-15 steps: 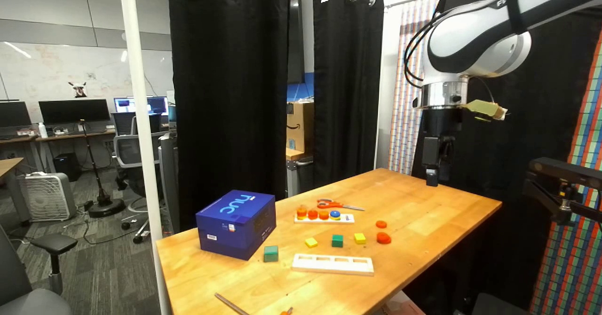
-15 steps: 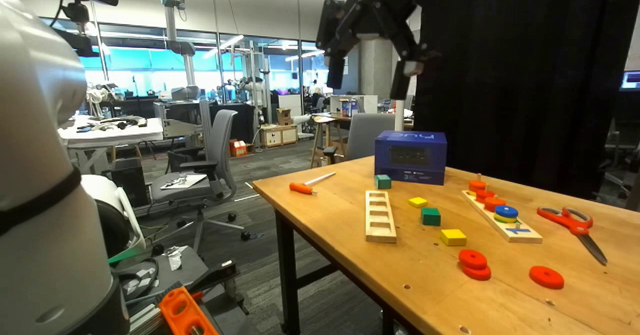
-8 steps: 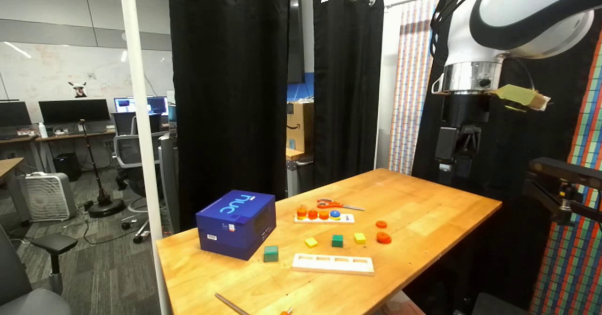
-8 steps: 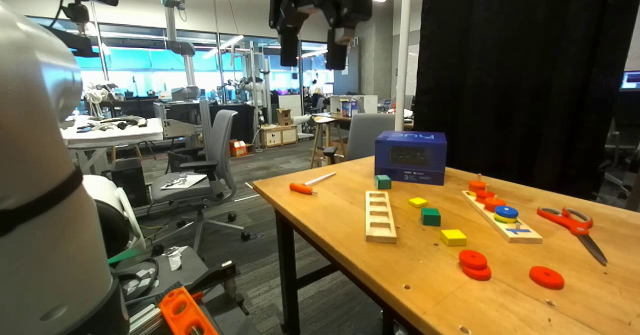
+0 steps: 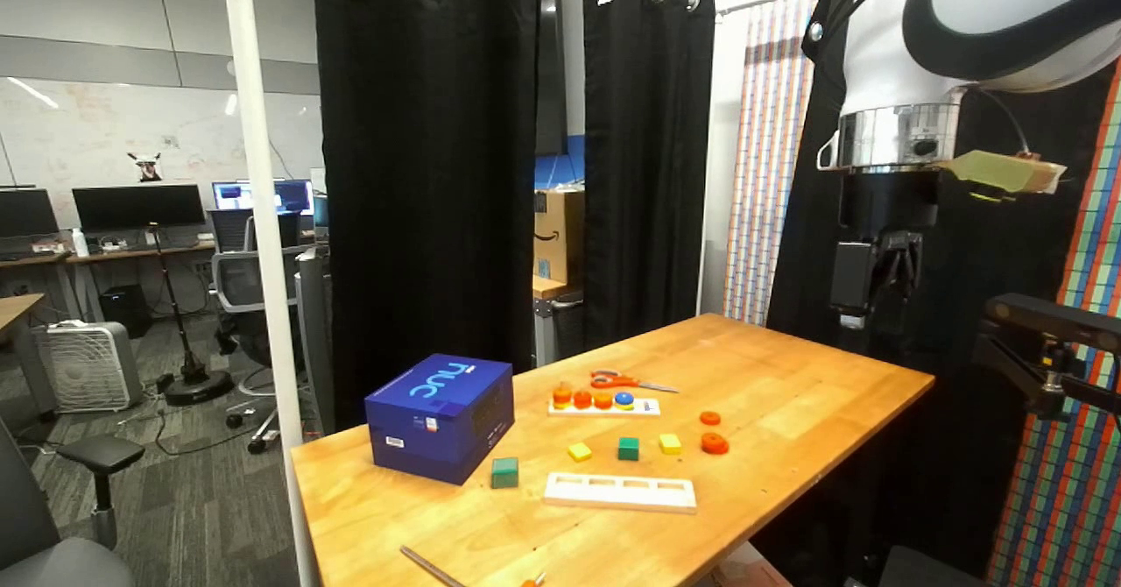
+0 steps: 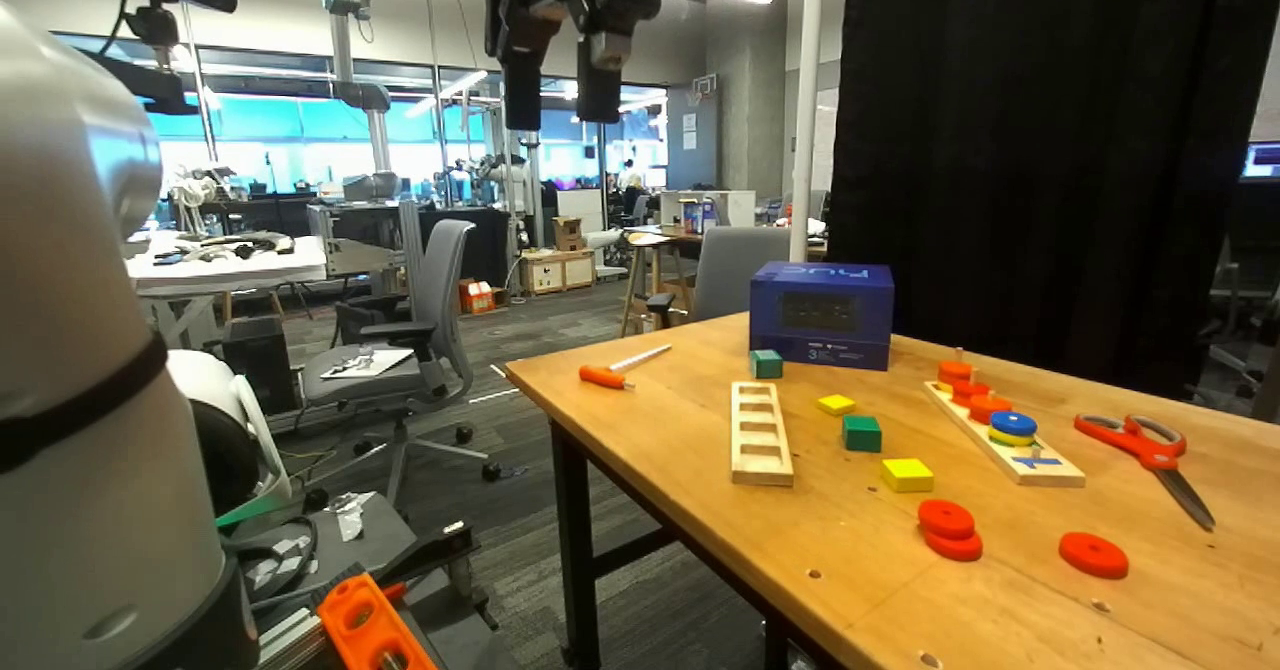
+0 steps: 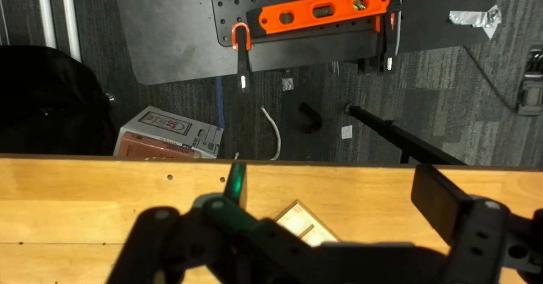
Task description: Remove the orange circle from the wooden object.
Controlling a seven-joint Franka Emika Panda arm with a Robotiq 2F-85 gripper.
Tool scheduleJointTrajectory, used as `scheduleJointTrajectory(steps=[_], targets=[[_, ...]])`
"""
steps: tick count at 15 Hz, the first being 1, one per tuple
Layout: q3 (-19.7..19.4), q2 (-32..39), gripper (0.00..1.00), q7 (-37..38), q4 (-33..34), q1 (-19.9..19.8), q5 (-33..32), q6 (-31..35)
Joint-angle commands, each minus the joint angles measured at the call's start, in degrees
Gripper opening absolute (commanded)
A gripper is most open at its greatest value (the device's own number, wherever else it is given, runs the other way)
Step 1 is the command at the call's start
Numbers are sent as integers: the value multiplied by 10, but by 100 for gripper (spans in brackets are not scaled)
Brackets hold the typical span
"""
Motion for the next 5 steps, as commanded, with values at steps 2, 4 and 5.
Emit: scheduleJointTrajectory(steps=[2,4,5], targets=[[-10,1,100,9,0,15,-7,-2],[-12,3,100,9,0,15,-7,-1],[-12,3,100,9,0,15,-7,-1]])
